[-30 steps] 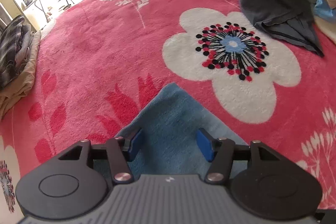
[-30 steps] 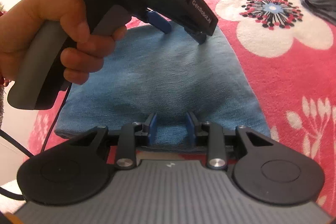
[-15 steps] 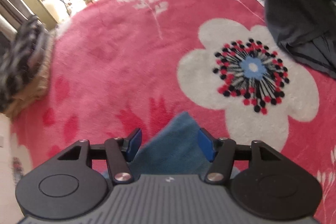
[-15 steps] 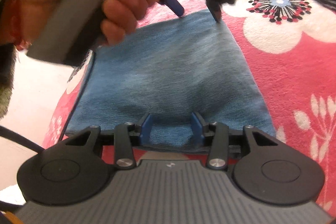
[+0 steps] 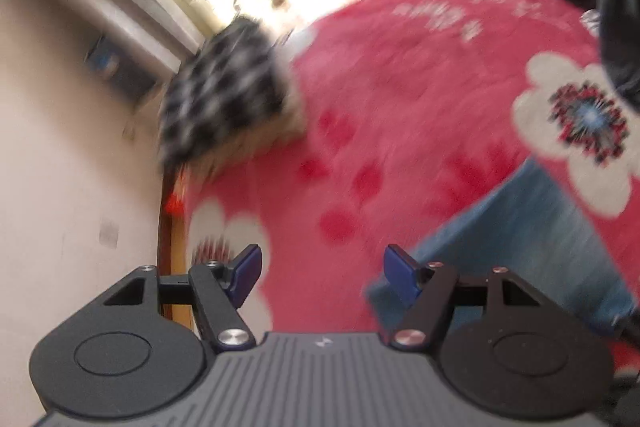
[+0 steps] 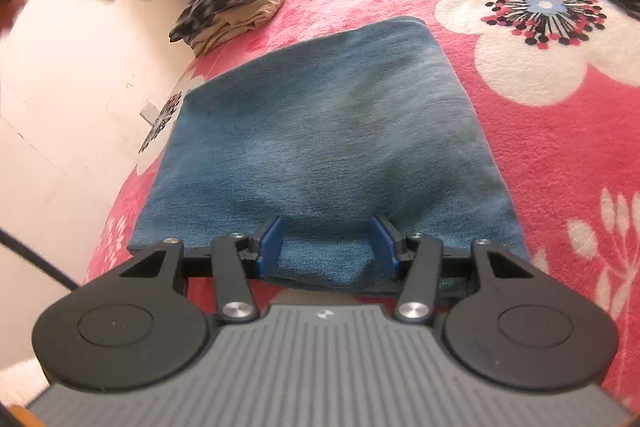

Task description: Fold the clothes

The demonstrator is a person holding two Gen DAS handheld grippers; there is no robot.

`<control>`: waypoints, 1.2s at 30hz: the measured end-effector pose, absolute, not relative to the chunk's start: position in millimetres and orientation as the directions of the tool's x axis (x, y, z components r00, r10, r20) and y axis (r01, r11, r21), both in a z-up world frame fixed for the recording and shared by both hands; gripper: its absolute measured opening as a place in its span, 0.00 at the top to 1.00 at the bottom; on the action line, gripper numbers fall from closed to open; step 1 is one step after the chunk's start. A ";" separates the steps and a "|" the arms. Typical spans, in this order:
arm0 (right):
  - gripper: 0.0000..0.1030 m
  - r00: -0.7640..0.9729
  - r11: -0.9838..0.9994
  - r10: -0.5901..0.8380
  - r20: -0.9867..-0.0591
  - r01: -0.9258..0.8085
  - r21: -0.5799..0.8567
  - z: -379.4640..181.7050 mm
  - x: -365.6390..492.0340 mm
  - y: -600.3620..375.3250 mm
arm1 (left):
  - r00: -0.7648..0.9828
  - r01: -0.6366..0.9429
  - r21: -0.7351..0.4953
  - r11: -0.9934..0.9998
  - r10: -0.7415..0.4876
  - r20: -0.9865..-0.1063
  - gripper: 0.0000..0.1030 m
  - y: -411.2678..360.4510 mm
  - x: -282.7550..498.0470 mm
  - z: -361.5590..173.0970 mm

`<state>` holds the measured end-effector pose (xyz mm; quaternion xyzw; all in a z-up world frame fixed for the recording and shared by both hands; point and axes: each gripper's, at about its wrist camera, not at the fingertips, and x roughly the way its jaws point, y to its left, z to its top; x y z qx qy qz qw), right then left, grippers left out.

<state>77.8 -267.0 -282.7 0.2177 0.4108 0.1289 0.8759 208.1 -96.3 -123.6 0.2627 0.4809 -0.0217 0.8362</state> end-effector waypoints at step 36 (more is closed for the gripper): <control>0.50 0.519 0.960 0.275 -0.809 -0.099 0.263 -247.4 151.2 -215.8 | 0.256 0.168 0.176 0.970 0.129 -0.958 0.36 -28.9 161.8 -237.4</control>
